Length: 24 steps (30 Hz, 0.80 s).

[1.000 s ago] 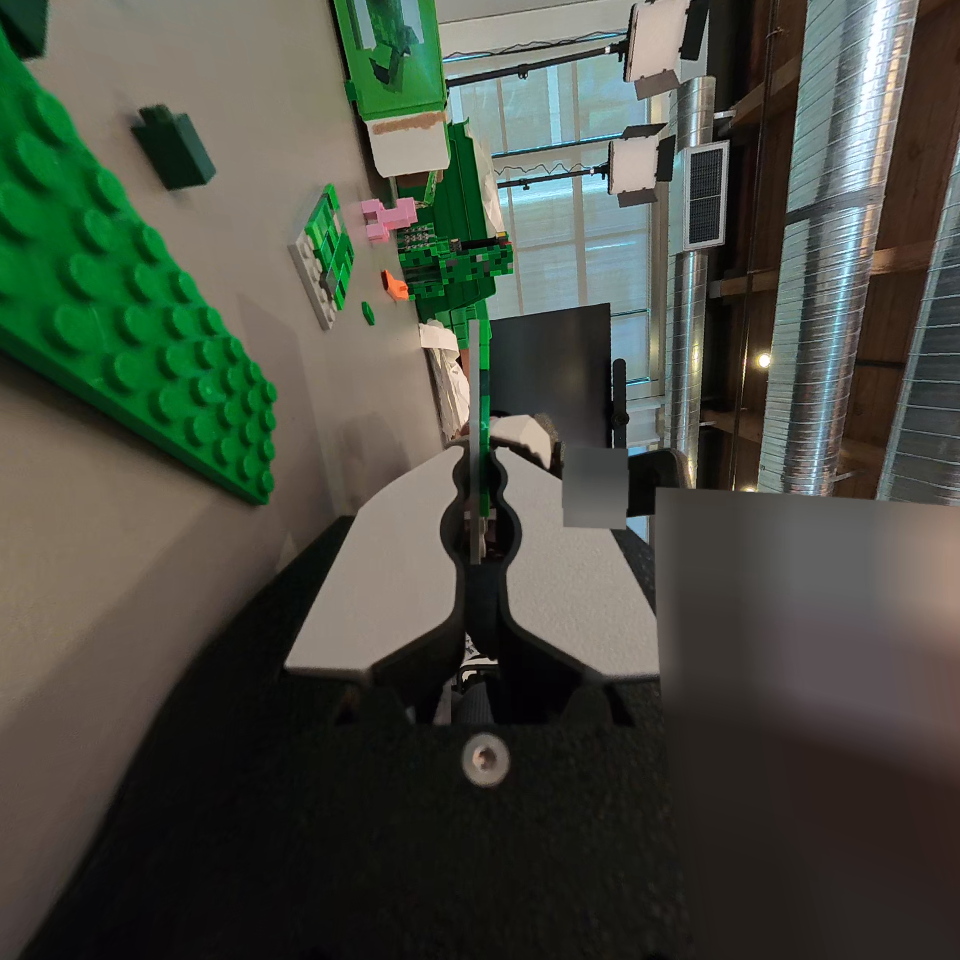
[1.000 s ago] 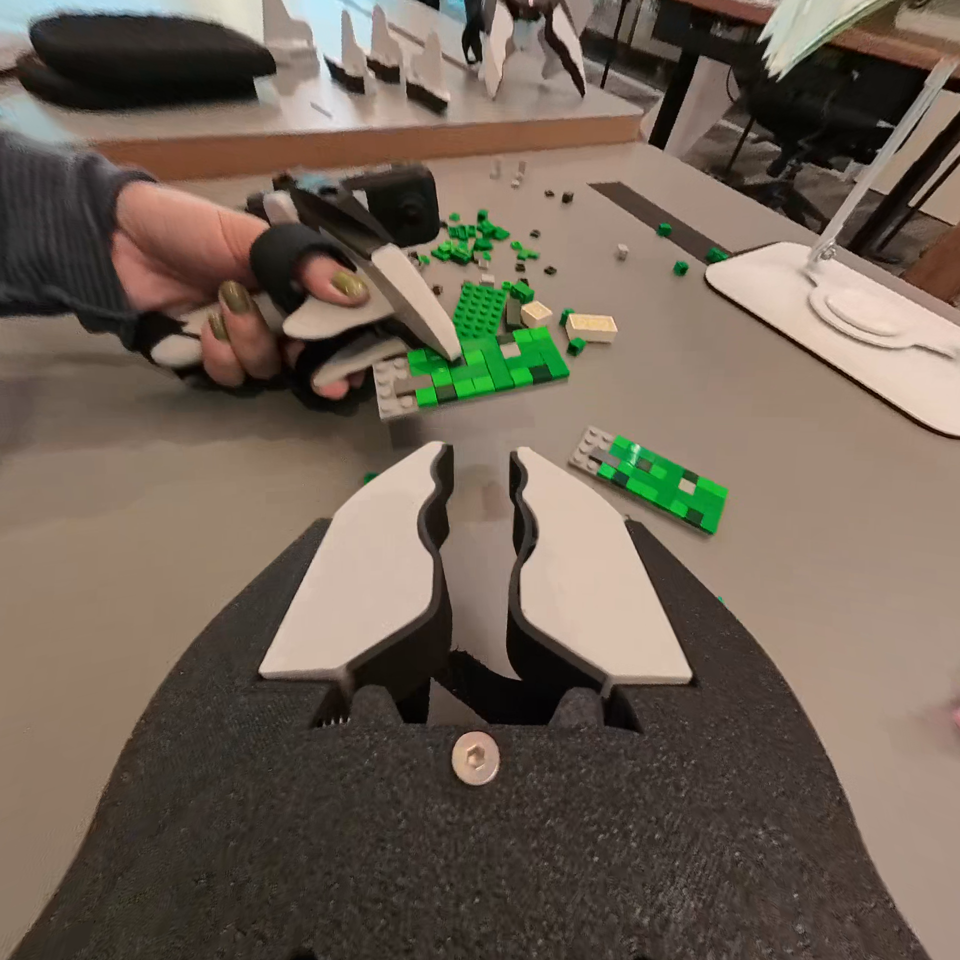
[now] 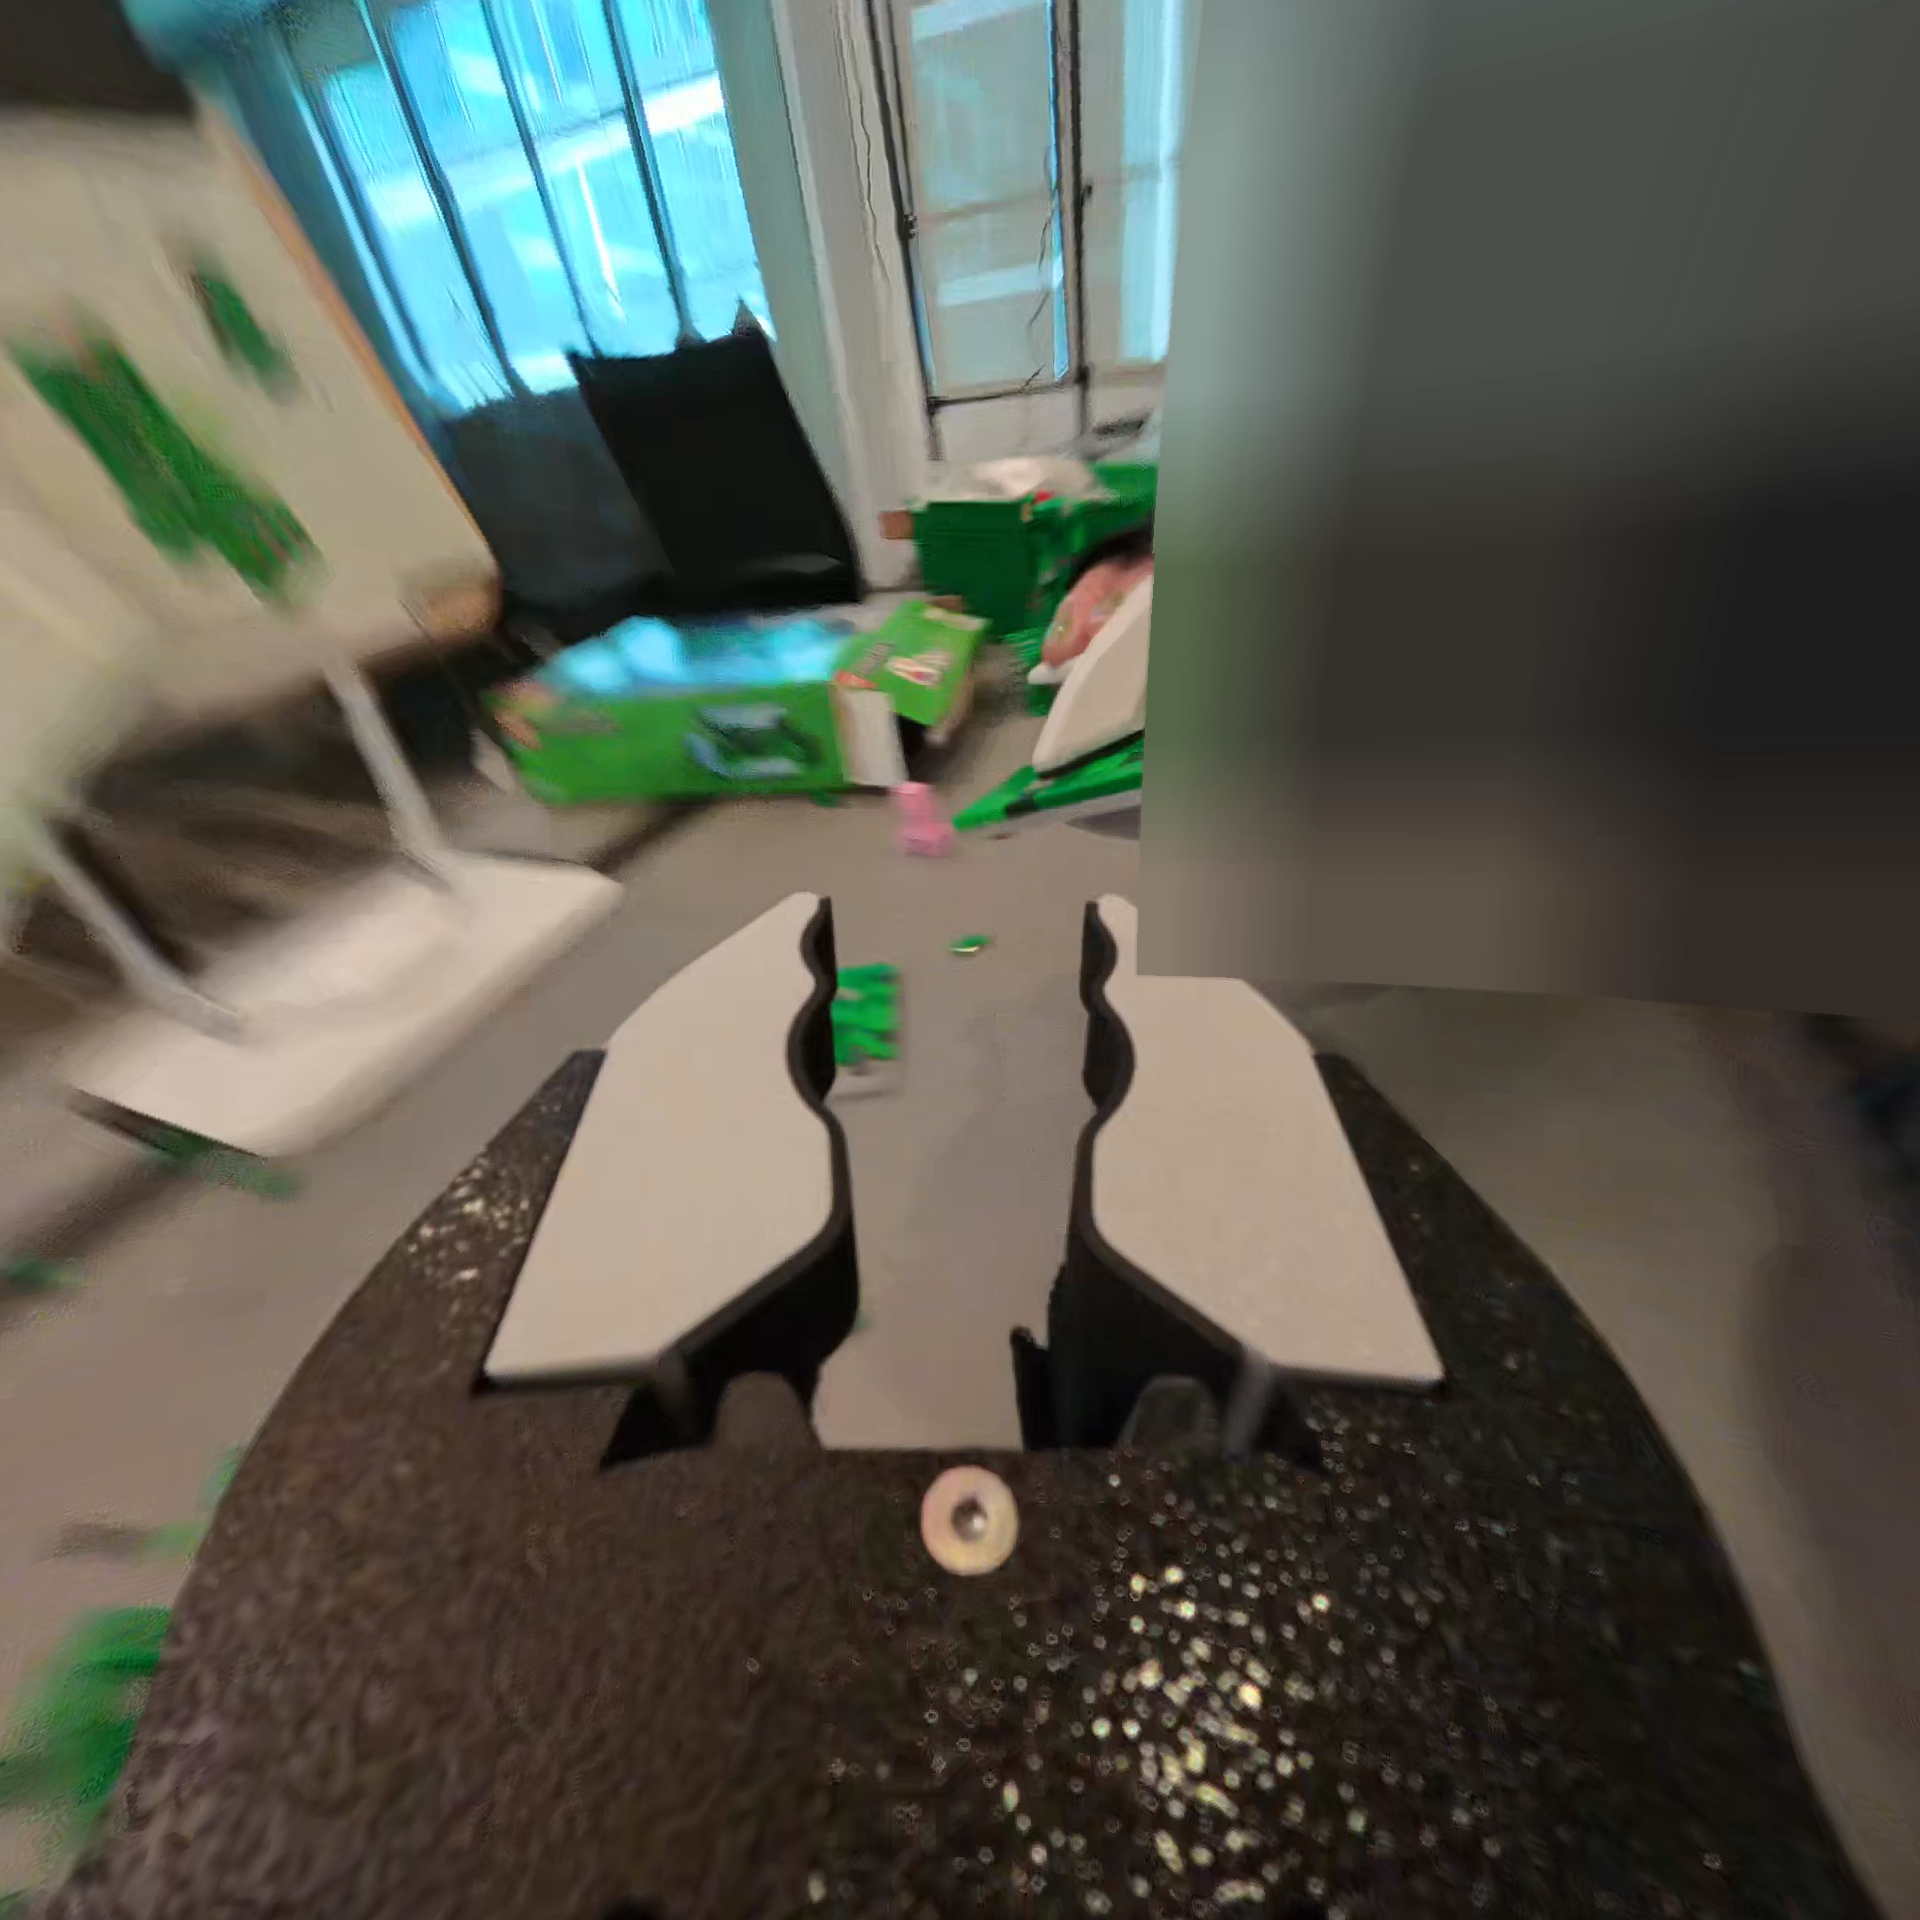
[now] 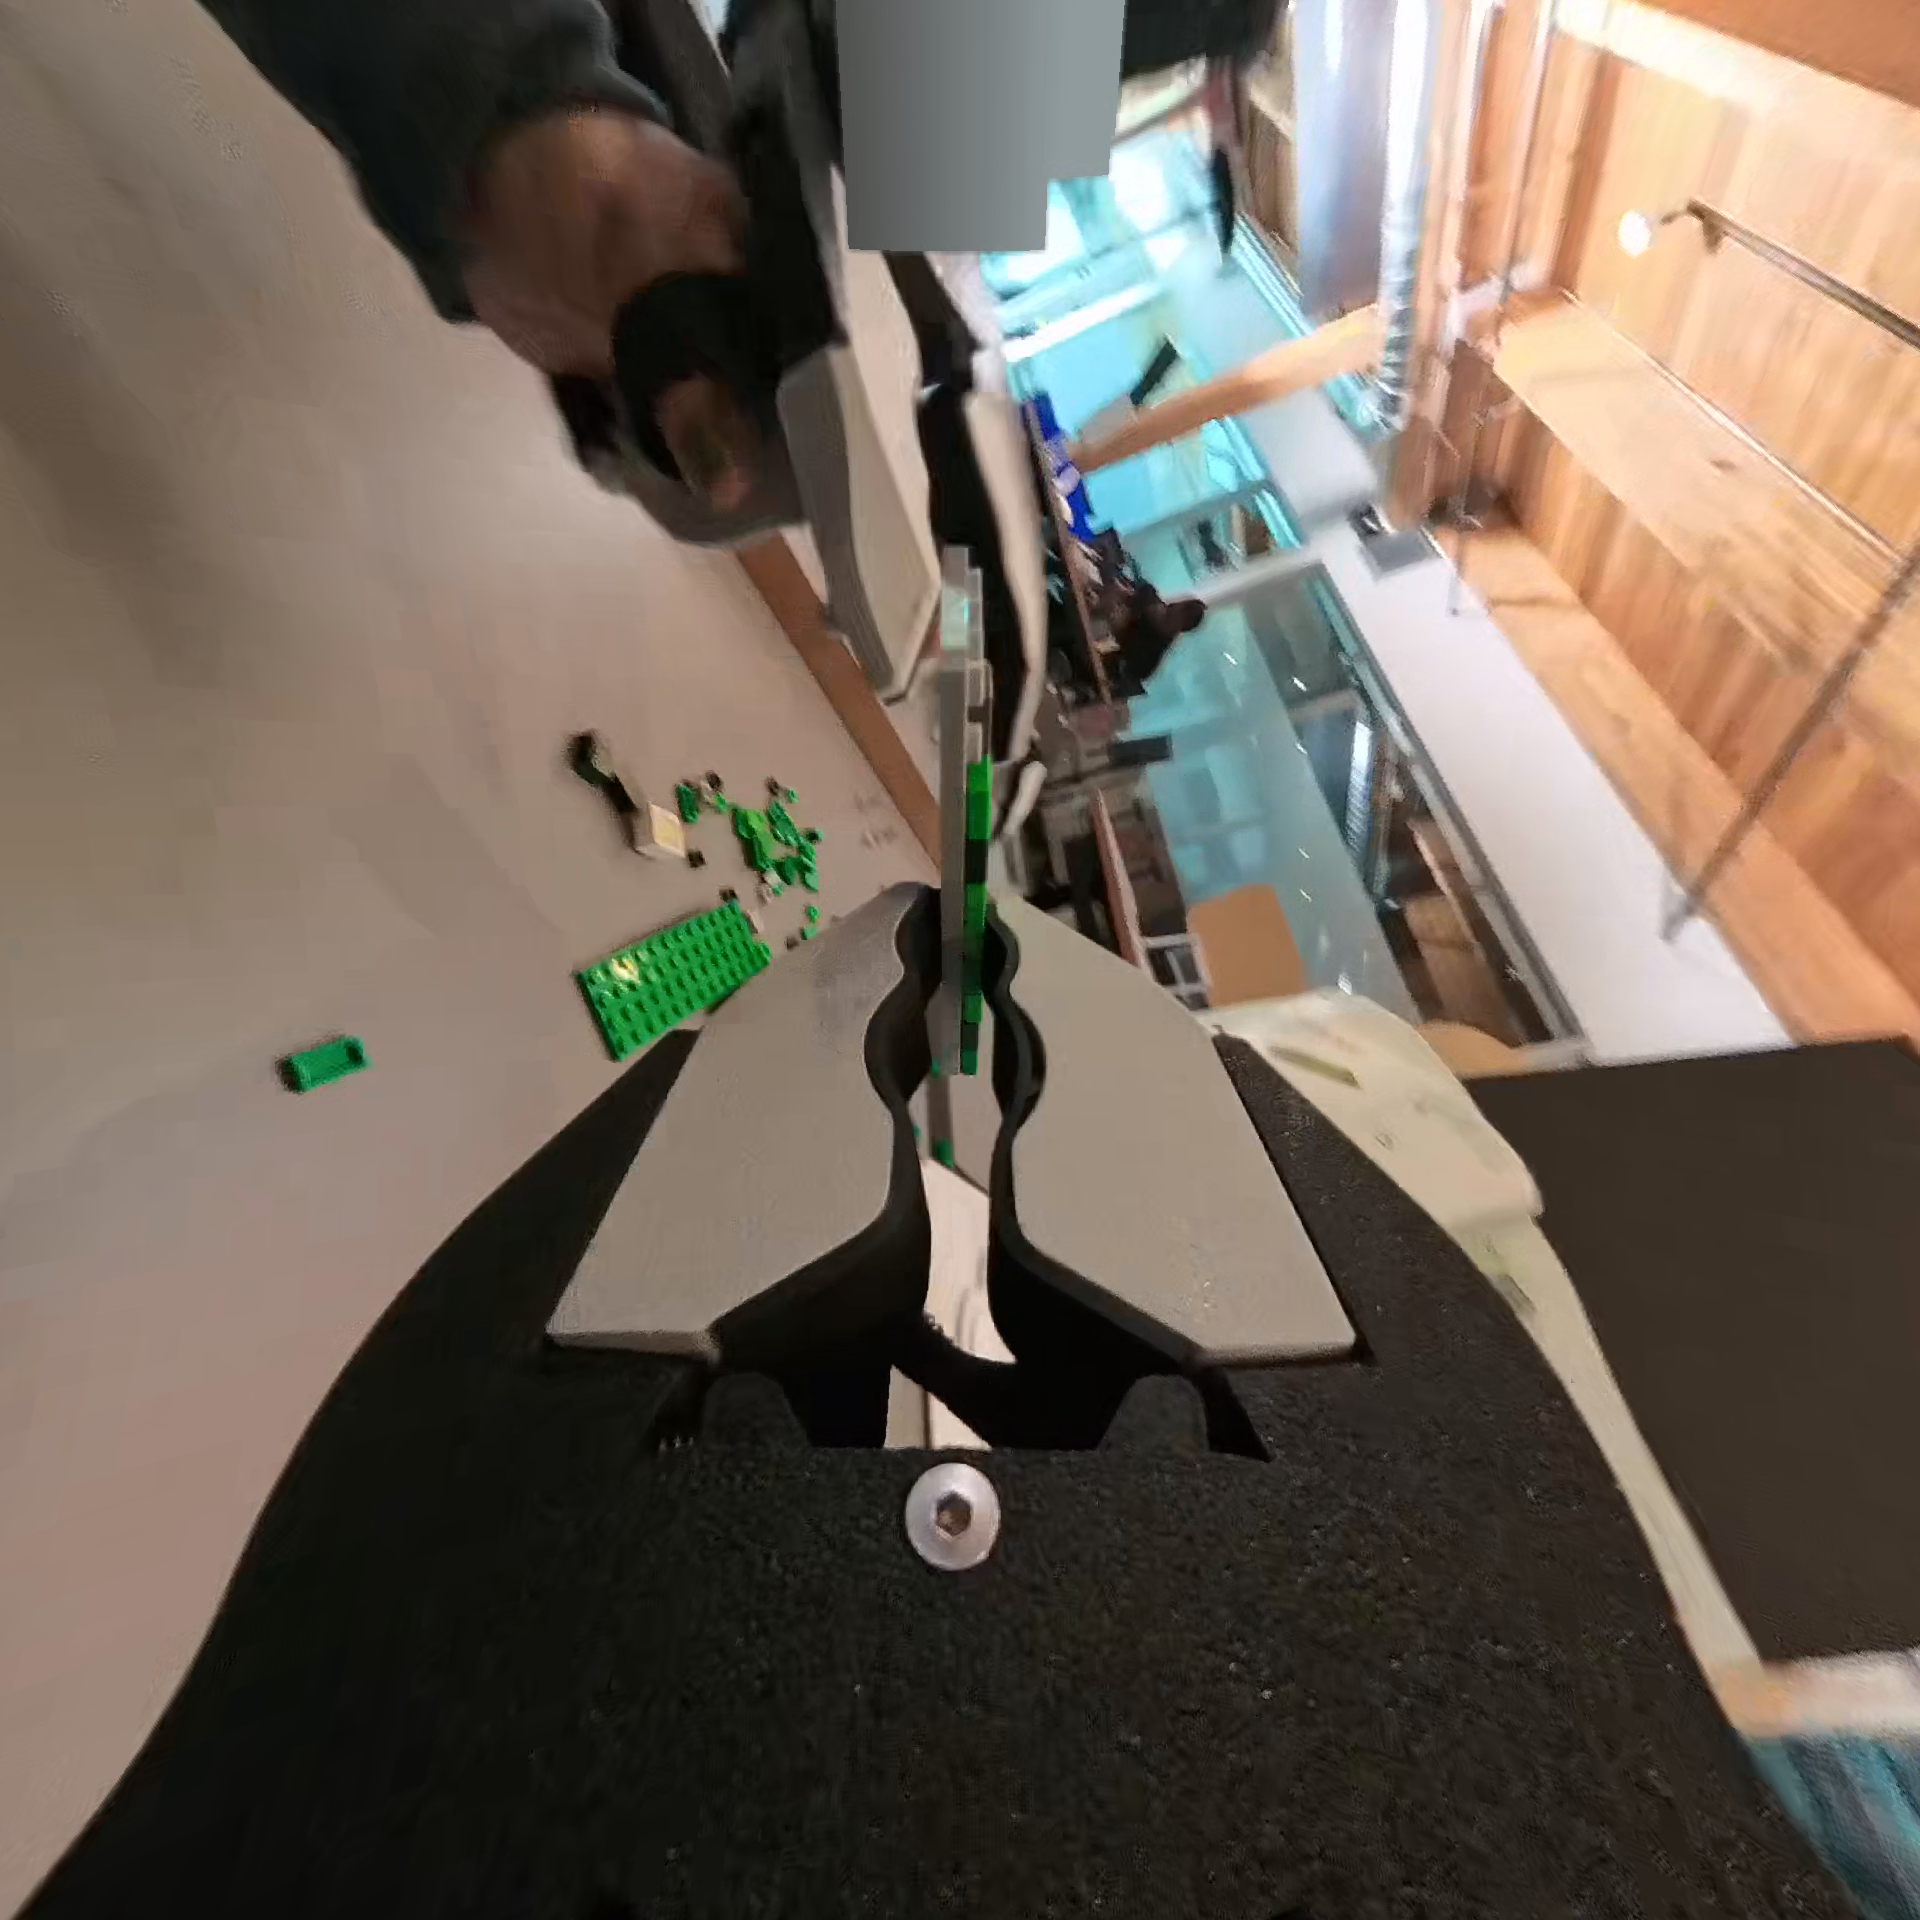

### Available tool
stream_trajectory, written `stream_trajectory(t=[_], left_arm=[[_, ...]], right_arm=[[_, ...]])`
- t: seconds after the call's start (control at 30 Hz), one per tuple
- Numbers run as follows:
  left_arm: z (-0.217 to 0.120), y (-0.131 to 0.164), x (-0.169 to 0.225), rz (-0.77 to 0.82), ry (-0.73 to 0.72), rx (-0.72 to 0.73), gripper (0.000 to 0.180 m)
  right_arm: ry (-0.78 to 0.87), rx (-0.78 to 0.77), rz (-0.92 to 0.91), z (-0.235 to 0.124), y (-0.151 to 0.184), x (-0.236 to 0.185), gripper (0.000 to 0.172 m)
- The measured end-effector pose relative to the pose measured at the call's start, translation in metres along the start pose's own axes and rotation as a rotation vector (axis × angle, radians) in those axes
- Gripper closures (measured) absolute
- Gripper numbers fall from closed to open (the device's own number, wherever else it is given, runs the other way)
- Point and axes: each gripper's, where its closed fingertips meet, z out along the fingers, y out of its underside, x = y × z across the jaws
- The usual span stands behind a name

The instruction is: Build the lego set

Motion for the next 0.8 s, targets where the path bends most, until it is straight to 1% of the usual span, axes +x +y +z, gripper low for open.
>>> stream_trajectory(t=[0.07, 0.1, 0.13, 0.17, 0.2, 0.27, 0.37, 0.43, 0.53, 0.57, 0.6, 0.63, 0.67, 0.73, 0.8], left_arm=[[-0.002, -0.014, 0.011, 0.401, -0.069, -0.026, 0.138], [-0.001, -0.016, 0.019, 0.558, -0.07, -0.039, 0.139], [0.002, -0.015, 0.026, 0.667, -0.063, -0.063, 0.14], [0.006, -0.011, 0.032, 0.728, -0.04, -0.09, 0.142], [0.009, -0.008, 0.037, 0.766, -0.019, -0.105, 0.142], [0.014, -0.007, 0.042, 0.816, -0.012, -0.091, 0.149], [0.011, -0.011, 0.043, 0.862, -0.05, -0.047, 0.164], [0.01, -0.013, 0.045, 0.902, -0.06, -0.031, 0.167], [0.011, -0.014, 0.041, 0.96, -0.111, -0.015, 0.175], [0.012, -0.014, 0.037, 0.974, -0.134, -0.018, 0.175], [0.011, -0.012, 0.033, 0.981, -0.154, -0.028, 0.175], [0.009, -0.004, 0.031, 0.993, -0.17, -0.035, 0.175], [0.007, 0.0, 0.023, 1.011, -0.201, -0.036, 0.175], [0.004, 0.018, 0.003, 1.053, -0.266, -0.088, 0.175], [0.003, 0.04, -0.013, 1.1, -0.296, -0.158, 0.175]], right_arm=[[-0.079, 0.08, 0.059, 0.002, -0.011, -0.003, 0.166], [-0.116, 0.111, 0.094, 0.002, -0.016, -0.004, 0.166], [-0.133, 0.137, 0.119, 0.003, -0.019, -0.003, 0.166], [-0.142, 0.16, 0.132, 0.004, -0.022, -0.003, 0.166], [-0.155, 0.172, 0.142, 0.004, -0.023, -0.003, 0.165], [-0.176, 0.184, 0.152, 0.006, -0.026, -0.003, 0.165], [-0.204, 0.2, 0.167, 0.006, -0.029, -0.007, 0.165], [-0.201, 0.205, 0.168, 0.007, -0.031, -0.007, 0.165], [-0.173, 0.174, 0.174, 0.012, -0.025, 0.001, 0.162], [-0.15, 0.143, 0.19, 0.014, -0.021, 0.003, 0.16], [-0.119, 0.095, 0.21, 0.015, -0.012, 0.005, 0.154], [-0.114, 0.04, 0.247, 0.016, -0.002, 0.008, 0.151], [-0.139, -0.003, 0.323, 0.014, 0.009, 0.005, 0.149], [-0.204, -0.106, 0.537, 0.01, 0.029, -0.011, 0.15], [-0.25, -0.316, 0.752, 0.007, 0.05, -0.035, 0.151]])
